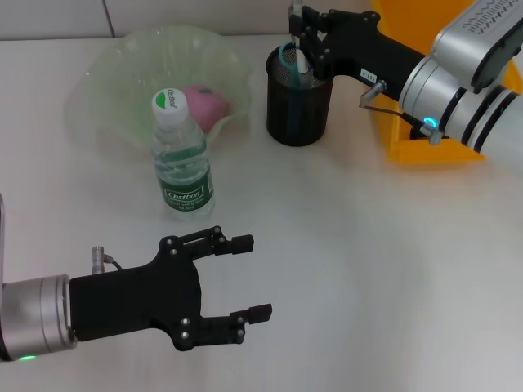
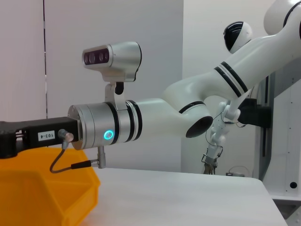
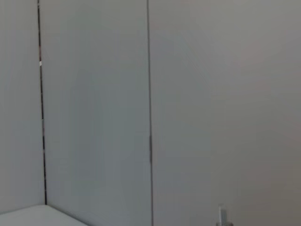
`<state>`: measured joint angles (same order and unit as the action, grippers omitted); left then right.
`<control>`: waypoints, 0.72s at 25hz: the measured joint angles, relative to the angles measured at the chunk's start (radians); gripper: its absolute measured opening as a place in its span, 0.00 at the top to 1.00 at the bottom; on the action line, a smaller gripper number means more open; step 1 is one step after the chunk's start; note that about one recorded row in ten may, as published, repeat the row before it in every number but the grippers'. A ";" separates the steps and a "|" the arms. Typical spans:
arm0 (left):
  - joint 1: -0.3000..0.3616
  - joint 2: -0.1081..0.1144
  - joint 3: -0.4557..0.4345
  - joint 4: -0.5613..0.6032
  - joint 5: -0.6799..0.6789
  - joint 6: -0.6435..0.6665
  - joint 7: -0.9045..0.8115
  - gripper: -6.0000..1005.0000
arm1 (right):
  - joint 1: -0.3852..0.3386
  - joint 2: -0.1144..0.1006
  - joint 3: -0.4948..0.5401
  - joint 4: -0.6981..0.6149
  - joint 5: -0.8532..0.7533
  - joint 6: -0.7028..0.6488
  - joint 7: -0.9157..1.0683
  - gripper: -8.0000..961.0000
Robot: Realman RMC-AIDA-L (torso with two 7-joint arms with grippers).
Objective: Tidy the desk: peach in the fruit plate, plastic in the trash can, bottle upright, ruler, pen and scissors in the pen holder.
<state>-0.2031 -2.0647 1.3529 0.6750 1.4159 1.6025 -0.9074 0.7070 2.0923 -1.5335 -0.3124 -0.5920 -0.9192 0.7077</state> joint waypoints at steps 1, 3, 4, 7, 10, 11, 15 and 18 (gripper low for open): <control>0.000 0.000 0.000 0.000 0.000 0.000 0.000 0.21 | 0.001 0.000 -0.006 0.000 0.000 0.003 0.000 0.80; -0.001 0.000 0.000 0.000 0.000 0.000 0.000 0.21 | 0.002 0.000 -0.013 0.001 0.000 0.015 0.000 0.79; -0.001 0.000 0.000 0.001 0.000 -0.001 0.000 0.21 | 0.002 0.000 -0.017 0.001 0.001 0.024 0.000 0.79; -0.001 0.000 0.000 0.002 0.000 -0.001 0.001 0.21 | 0.000 0.000 -0.025 0.001 0.004 0.035 0.000 0.78; -0.001 0.000 0.000 0.005 0.000 -0.001 0.001 0.21 | -0.006 0.000 -0.026 -0.001 0.005 0.031 0.000 0.78; -0.001 0.000 0.000 0.006 0.000 -0.001 0.001 0.21 | -0.006 0.000 -0.026 -0.002 0.006 0.028 0.000 0.77; -0.001 0.000 0.000 0.008 0.000 0.001 0.001 0.21 | -0.021 0.000 -0.025 -0.012 0.006 -0.017 0.009 0.63; -0.001 0.000 -0.001 0.009 -0.003 0.003 0.001 0.21 | -0.074 -0.004 -0.017 -0.063 0.006 -0.110 0.059 0.47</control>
<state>-0.2039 -2.0646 1.3521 0.6836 1.4126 1.6058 -0.9065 0.6329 2.0879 -1.5506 -0.3750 -0.5856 -1.0291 0.7665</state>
